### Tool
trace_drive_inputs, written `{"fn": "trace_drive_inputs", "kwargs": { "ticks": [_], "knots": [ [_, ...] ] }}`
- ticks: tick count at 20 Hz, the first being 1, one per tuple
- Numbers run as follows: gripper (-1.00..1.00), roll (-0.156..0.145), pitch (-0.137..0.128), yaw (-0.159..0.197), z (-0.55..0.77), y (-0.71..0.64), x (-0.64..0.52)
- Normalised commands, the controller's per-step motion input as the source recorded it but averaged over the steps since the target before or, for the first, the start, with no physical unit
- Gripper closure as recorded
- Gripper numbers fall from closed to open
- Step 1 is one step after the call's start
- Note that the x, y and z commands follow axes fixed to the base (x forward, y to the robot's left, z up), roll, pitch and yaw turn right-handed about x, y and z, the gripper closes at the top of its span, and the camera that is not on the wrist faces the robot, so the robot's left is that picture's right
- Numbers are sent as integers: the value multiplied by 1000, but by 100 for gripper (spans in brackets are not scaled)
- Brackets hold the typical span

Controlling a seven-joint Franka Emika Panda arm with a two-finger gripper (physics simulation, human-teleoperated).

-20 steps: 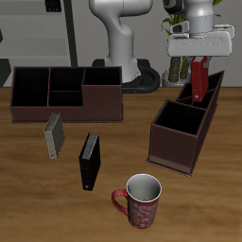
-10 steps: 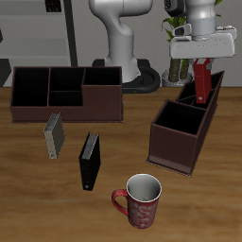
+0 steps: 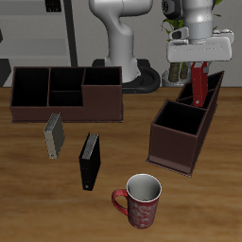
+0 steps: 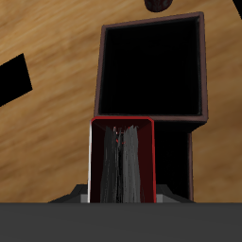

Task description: Place the red book into the left desk caddy's back compartment

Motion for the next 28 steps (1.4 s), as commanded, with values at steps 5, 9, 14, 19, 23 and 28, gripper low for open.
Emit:
{"fn": "trace_drive_inputs", "kwargs": {
  "ticks": [5,9,14,19,23,28],
  "knots": [
    [100,7,24,-3,-172,25,26],
    [100,-1,21,-5,-150,5,-14],
    [100,9,22,5,-174,38,33],
    [100,-2,28,-7,-142,16,71],
    [100,23,9,1,-84,107,-20],
    [100,31,27,-3,-154,143,21]
  ]
}}
